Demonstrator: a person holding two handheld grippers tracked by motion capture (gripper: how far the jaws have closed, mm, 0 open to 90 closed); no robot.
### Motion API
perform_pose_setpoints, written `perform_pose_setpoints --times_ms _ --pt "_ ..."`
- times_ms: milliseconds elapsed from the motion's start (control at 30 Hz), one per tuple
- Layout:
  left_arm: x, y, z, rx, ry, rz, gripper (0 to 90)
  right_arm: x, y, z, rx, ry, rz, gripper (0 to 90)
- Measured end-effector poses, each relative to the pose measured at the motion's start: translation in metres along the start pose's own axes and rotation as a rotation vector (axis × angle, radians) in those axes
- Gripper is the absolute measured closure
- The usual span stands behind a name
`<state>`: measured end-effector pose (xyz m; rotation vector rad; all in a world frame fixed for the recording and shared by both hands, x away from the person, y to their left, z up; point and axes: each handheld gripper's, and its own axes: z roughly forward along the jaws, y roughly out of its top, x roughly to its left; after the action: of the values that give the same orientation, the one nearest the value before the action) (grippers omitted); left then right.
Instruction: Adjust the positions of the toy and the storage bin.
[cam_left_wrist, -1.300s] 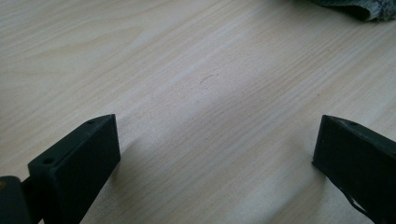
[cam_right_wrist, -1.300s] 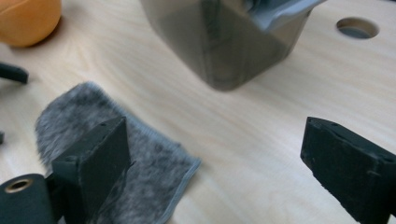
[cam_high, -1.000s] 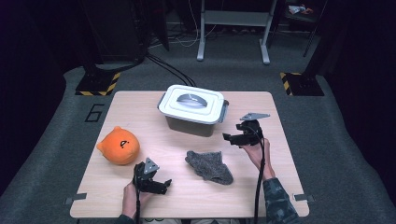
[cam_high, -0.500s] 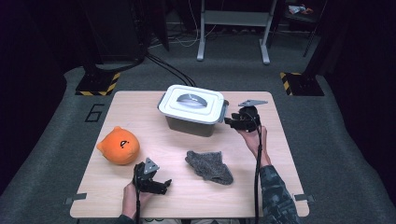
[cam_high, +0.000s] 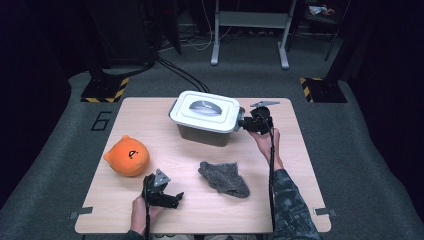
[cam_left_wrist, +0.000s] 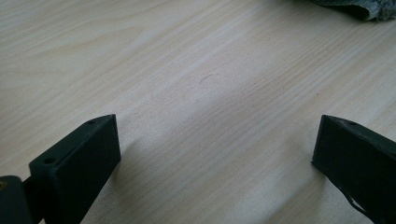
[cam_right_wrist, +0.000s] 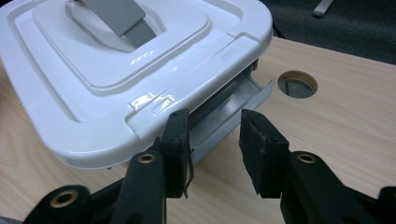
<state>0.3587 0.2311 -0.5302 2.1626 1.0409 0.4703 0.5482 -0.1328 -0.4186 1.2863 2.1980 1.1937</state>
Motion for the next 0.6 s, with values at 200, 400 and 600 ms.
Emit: perform_pose_setpoints --times_ms 200,400,600 --pt "0.0003 0.0001 -0.0003 0.004 -0.003 0.003 0.5 -0.0022 -0.0021 0.0070 0.013 0.008 0.036 65.3" --pt "0.0001 0.0000 -0.0003 0.001 -0.003 0.000 0.5 -0.0010 -0.0038 0.0067 0.005 0.020 0.077 70.9" --pt "0.0006 0.0001 -0.0007 0.008 -0.004 0.009 0.6 0.0011 -0.0041 0.0046 0.005 0.016 0.105 73.6"
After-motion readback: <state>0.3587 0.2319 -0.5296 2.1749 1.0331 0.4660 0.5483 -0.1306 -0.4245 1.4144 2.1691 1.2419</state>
